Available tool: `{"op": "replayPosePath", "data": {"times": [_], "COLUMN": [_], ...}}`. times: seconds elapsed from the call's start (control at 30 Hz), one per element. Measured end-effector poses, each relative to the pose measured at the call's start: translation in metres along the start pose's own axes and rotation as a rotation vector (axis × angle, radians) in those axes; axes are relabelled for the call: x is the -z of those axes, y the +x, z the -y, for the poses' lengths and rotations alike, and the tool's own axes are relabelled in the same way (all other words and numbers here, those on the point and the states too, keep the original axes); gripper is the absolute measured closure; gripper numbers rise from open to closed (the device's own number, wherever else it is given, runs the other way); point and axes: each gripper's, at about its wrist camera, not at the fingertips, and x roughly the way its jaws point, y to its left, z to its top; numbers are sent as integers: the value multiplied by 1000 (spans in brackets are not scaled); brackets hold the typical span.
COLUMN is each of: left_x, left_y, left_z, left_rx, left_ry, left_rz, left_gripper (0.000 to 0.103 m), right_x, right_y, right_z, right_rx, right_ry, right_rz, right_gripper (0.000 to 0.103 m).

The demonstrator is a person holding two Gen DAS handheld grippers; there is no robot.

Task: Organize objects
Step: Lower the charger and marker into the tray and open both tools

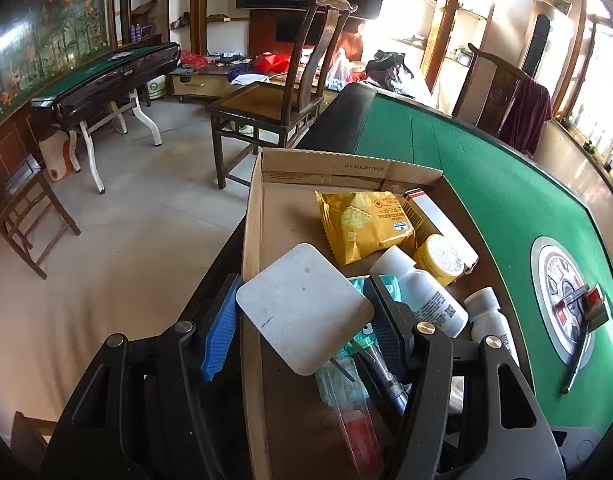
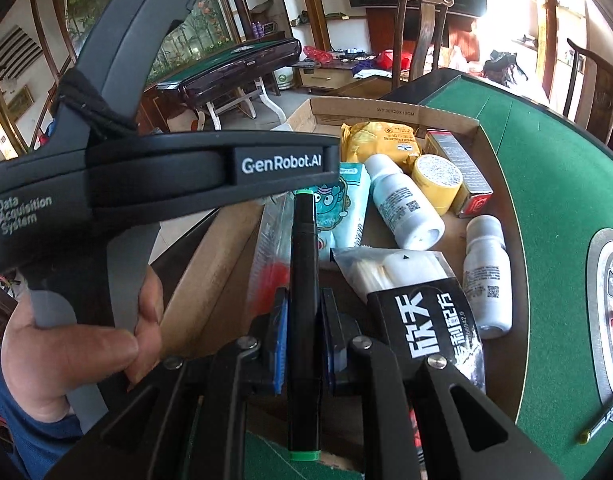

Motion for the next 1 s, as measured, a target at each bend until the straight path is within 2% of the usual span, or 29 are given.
{"op": "replayPosePath", "data": {"times": [0.27,0.43,0.6,1.0], "left_x": [0,0,0,-2], "left_y": [2,1,4,-4], "left_z": [3,4,3,5], "left_rx": [-15,17,12,36], "left_ry": [17,20,15,-1], "left_rz": [-1,9,-6,28], "left_gripper": [41,41,41,41], "right_x": [1,-1,0,0], "right_y": [1,3,1,-21], "right_z": [0,0,-1,3], "right_rx": [-2,12,-4,-33], "right_ry": [-4,-3,7,28], "right_rz": [5,11,11,47], "right_gripper": [90,90,89,89]}}
